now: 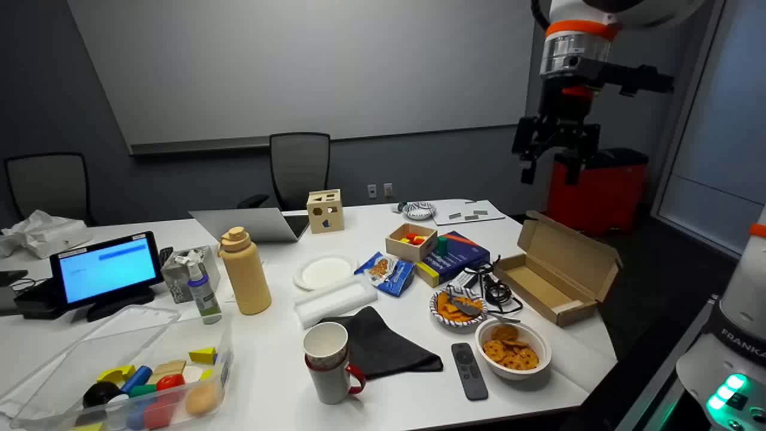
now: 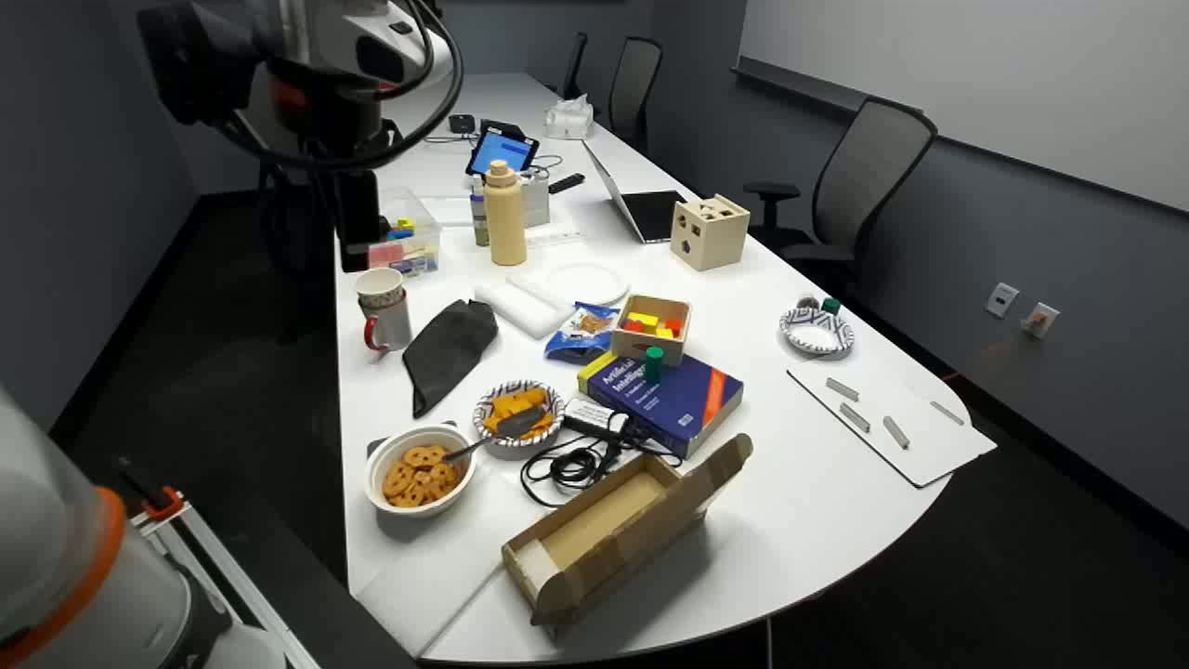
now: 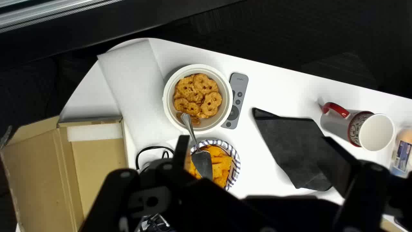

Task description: Put the black cable inside the brown box.

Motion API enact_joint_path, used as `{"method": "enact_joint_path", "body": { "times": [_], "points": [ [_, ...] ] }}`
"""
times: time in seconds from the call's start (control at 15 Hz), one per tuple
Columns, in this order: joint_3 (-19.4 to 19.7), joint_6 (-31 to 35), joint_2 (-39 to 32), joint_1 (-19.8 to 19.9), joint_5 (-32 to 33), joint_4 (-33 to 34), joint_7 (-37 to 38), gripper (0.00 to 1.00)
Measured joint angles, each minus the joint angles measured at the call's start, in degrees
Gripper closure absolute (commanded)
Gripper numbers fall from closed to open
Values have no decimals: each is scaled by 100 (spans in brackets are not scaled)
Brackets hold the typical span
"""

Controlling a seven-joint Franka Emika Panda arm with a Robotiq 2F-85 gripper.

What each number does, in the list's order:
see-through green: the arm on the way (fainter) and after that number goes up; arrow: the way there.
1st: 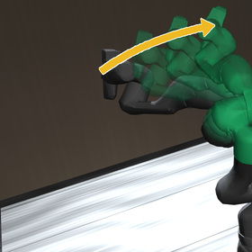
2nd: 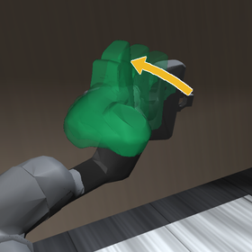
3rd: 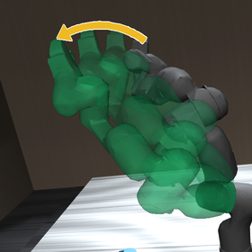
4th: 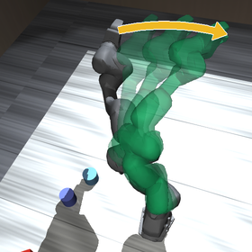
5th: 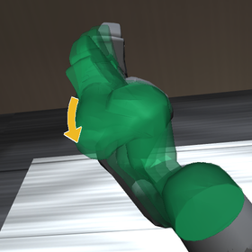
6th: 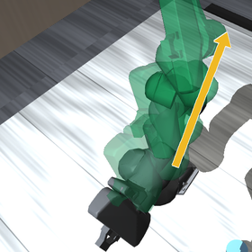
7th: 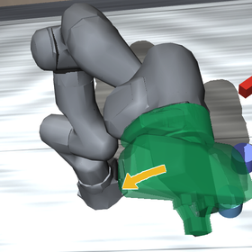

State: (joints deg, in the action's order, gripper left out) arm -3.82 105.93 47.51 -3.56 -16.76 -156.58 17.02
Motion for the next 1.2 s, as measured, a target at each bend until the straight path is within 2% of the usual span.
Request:
{"method": "enact_joint_path", "body": {
  "times": [0.4,0.53,0.8,1.07,1.2],
  "points": [
    [-10,1,-1,8,0,0,-4,0],
    [-93,231,-62,107,-16,-13,192,0],
    [-387,1969,-756,495,-35,-187,823,0],
    [-636,3878,-2053,918,-101,-221,1467,0],
    [-643,4808,-2816,962,-101,-215,1915,0]
  ]
}}
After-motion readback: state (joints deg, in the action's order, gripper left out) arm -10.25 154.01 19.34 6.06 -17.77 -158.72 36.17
